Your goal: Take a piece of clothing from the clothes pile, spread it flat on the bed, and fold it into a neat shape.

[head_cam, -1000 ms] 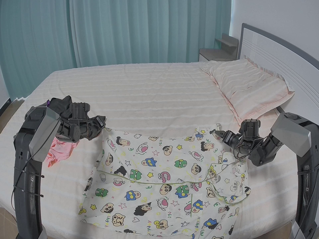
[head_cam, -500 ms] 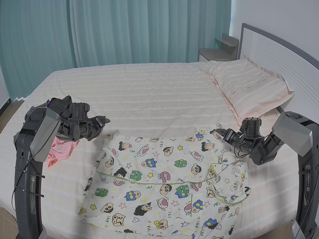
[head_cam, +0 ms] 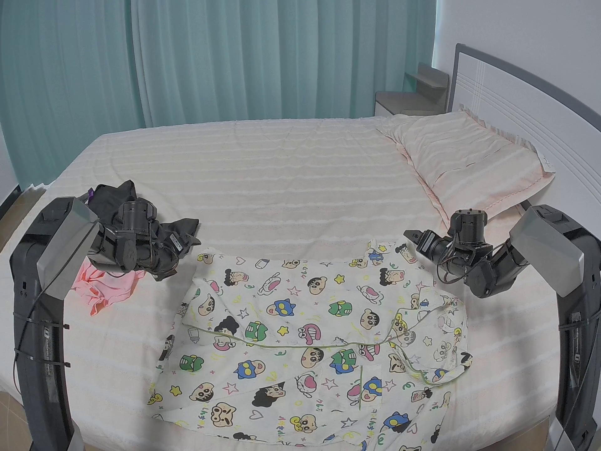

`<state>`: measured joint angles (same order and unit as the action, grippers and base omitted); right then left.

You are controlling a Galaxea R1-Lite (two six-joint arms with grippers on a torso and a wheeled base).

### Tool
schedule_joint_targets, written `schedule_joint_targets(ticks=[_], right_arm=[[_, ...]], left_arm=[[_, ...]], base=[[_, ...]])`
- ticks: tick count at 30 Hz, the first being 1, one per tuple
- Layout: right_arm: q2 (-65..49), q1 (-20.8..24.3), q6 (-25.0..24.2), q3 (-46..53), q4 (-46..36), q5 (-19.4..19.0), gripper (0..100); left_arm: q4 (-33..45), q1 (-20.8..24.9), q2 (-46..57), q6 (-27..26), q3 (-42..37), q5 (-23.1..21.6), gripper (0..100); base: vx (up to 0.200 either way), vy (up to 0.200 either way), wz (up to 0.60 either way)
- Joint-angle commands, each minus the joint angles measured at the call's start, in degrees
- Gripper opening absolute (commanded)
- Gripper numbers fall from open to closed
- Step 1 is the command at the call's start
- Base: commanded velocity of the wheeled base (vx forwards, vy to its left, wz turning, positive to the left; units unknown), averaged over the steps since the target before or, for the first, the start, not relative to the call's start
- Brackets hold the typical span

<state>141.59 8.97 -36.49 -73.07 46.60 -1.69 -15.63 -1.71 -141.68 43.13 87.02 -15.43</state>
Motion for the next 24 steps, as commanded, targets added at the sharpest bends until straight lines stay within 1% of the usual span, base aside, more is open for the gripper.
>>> schedule_joint_targets(ticks=[1, 4, 5, 8, 9, 14, 19, 24], right_arm=[[3.34, 1.05, 0.10, -4.45, -2.22, 1.96, 100], [4.22, 1.40, 0.19, -5.15, -2.48, 2.22, 100], [4.92, 1.84, 0.54, -6.12, -3.36, 2.31, 100], [5.62, 2.10, 0.54, -8.32, -6.00, 2.31, 100], [5.80, 2.10, 0.63, -8.58, -6.61, 2.49, 0], [5.10, 1.75, 0.45, -7.70, -6.61, 2.57, 0], [0.35, 0.34, -0.08, -1.55, -5.82, 1.69, 0], [0.17, -1.50, 0.19, -0.76, -5.74, 1.69, 0]], left_arm=[[-1.42, -0.31, 5.27, 1.52, -5.72, -1.62, 100], [-2.83, -0.23, 5.45, 1.61, -7.21, -1.62, 100], [-4.32, -0.14, 5.54, 1.61, -8.71, -1.53, 100], [-4.94, -0.14, 5.54, 1.69, -9.67, -1.62, 100], [-4.94, -0.14, 5.54, 1.69, -9.76, -1.53, 100], [-5.03, -0.14, 5.54, 1.69, -10.46, -1.53, 100], [-5.11, -0.05, 5.62, 1.61, -11.61, -1.53, 100], [-5.20, 0.30, 5.62, 1.52, -12.13, -1.09, 100]], base=[[0.000, 0.000, 0.00], [0.000, 0.000, 0.00], [0.000, 0.000, 0.00], [0.000, 0.000, 0.00], [0.000, 0.000, 0.00], [0.000, 0.000, 0.00], [0.000, 0.000, 0.00], [0.000, 0.000, 0.00]])
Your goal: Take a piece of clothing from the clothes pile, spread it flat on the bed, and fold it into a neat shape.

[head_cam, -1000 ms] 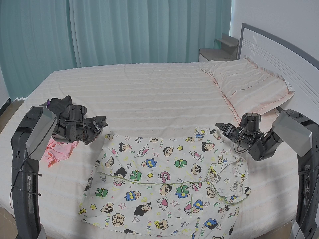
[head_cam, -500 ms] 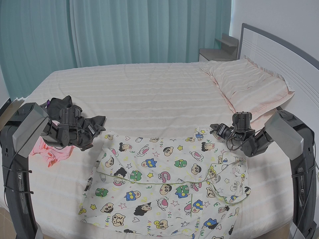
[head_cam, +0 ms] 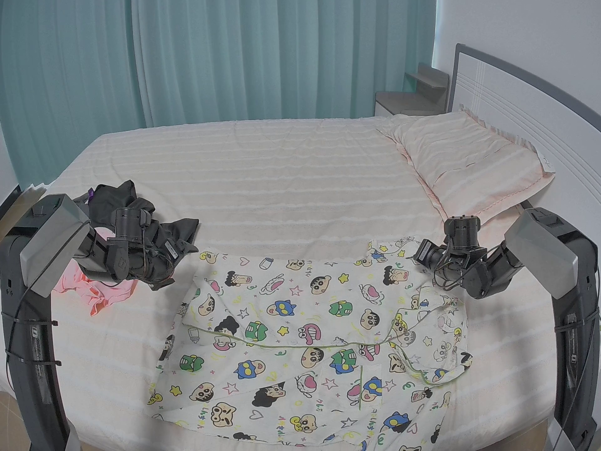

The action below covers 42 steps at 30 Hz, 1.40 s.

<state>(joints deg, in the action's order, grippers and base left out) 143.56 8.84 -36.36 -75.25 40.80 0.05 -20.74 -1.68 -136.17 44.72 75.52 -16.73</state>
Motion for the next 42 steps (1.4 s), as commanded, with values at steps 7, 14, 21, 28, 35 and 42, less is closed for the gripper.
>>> schedule_joint_targets(ticks=[7, 14, 21, 28, 35, 42], right_arm=[[0.32, -2.86, 0.51, 1.60, 0.07, -0.14, 0], [1.11, -2.33, 0.24, 0.98, 0.33, -0.66, 100], [-5.22, -4.09, -0.02, 5.12, 2.97, 0.04, 100], [-17.70, -4.80, -0.02, 21.02, 9.38, 1.80, 100], [-25.52, -3.21, -0.02, 39.74, 19.58, 5.93, 100], [-28.51, -0.66, -0.37, 56.36, 31.71, 6.28, 100]], left_arm=[[-1.68, 0.63, 0.03, -0.15, -1.78, 0.29, 100], [-1.76, 0.80, 0.29, 0.02, -1.96, 0.29, 100], [-1.94, 0.80, 5.21, 0.11, -6.88, -0.59, 100], [-3.87, 0.89, 16.02, 0.55, -21.12, -4.19, 100], [-4.49, 2.21, 24.55, 0.55, -34.39, -3.93, 100], [-5.89, 2.56, 31.40, 0.99, -43.26, -4.81, 100]], base=[[0.000, 0.000, 0.00], [0.000, 0.000, 0.00], [0.000, 0.000, 0.00], [0.000, 0.000, 0.00], [-0.114, 0.000, 0.00], [-0.200, 0.000, 0.00]])
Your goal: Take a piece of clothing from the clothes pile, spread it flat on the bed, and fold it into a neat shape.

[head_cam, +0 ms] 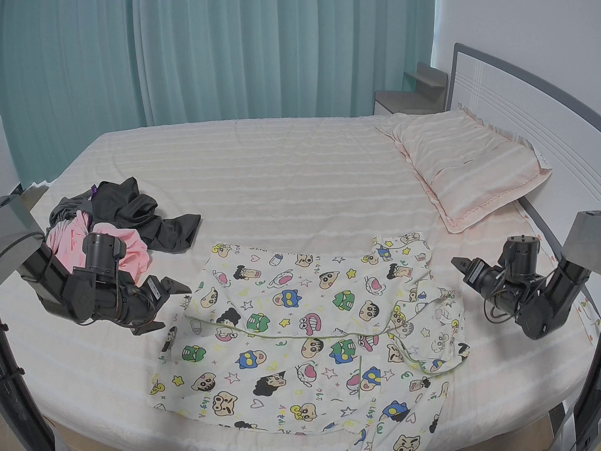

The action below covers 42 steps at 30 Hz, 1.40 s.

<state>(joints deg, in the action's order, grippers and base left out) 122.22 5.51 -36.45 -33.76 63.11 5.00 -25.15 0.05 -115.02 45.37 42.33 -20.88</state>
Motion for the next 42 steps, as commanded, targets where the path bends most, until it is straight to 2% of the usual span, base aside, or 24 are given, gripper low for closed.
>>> schedule_joint_targets(ticks=[1, 5, 7, 12, 16, 19, 24, 31, 42], right_arm=[[-6.91, 3.63, -0.29, 17.94, 12.21, 1.33, 100], [-6.47, 6.53, -0.73, 22.59, 17.92, 1.33, 100], [-6.21, 8.99, -3.45, 24.70, 20.12, 1.42, 100], [-3.66, 14.00, -8.90, 28.39, 20.56, 0.89, 100], [3.90, 17.25, -9.87, 30.06, 21.35, 1.51, 100], [8.82, 17.78, -9.78, 32.17, 26.71, 0.71, 100], [12.43, 18.04, -9.69, 31.82, 26.80, 0.01, 100], [11.46, 19.71, -9.69, 32.53, 26.80, -4.47, 100], [6.01, 22.88, -9.69, 33.76, 26.63, -4.56, 100]], left_arm=[[-2.10, 1.01, 10.69, 0.33, -11.04, -0.65, 100], [-2.54, 1.27, 10.52, 0.42, -11.74, -0.65, 100], [-2.62, 1.27, 10.16, 0.42, -11.74, -0.74, 100], [-2.62, 1.27, 9.99, 0.51, -11.83, -1.88, 100], [-2.62, 1.36, 9.55, 0.68, -12.53, -4.34, 100], [-2.80, 1.36, 8.67, 0.68, -12.53, -4.61, 100], [-5.96, 1.36, 7.88, 0.68, -13.85, -4.69, 100], [-9.13, 1.36, 6.82, 0.68, -14.99, -4.69, 100], [-9.22, 1.45, 6.30, 0.68, -14.99, -4.78, 100]], base=[[-0.200, 0.000, 0.00], [-0.200, 0.000, 0.00], [-0.200, 0.000, 0.00], [0.000, 0.000, 0.00], [0.000, 0.000, 0.00], [0.000, 0.000, 0.00], [0.000, 0.000, 0.00], [0.000, 0.000, 0.00], [0.000, 0.000, 0.00]])
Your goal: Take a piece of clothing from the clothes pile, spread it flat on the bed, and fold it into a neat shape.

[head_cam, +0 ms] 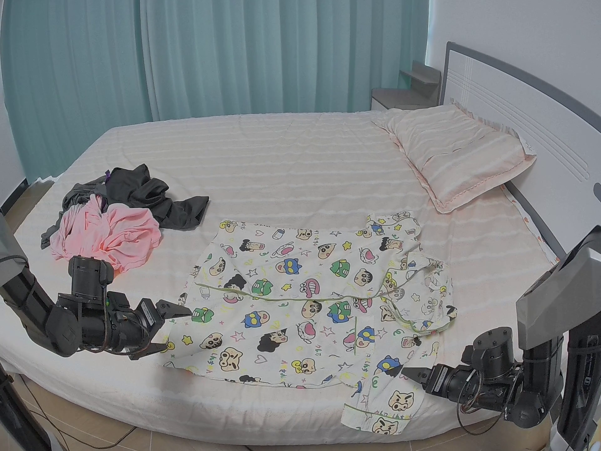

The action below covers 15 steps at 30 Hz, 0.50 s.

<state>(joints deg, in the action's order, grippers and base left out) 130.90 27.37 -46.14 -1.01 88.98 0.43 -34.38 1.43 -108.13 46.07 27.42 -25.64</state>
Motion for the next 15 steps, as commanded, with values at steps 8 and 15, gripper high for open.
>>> schedule_joint_targets(ticks=[8, 15], right_arm=[[-1.00, 3.13, 1.23, 1.01, 0.76, 3.88, 100], [2.78, 5.06, 1.23, 1.01, 0.67, 4.67, 100]], left_arm=[[0.01, 0.60, -0.59, -0.01, -0.52, -0.03, 100], [0.01, 1.83, -0.59, -0.01, -1.31, -0.03, 100]], base=[[0.000, 0.000, 0.00], [0.000, 0.000, 0.00]])
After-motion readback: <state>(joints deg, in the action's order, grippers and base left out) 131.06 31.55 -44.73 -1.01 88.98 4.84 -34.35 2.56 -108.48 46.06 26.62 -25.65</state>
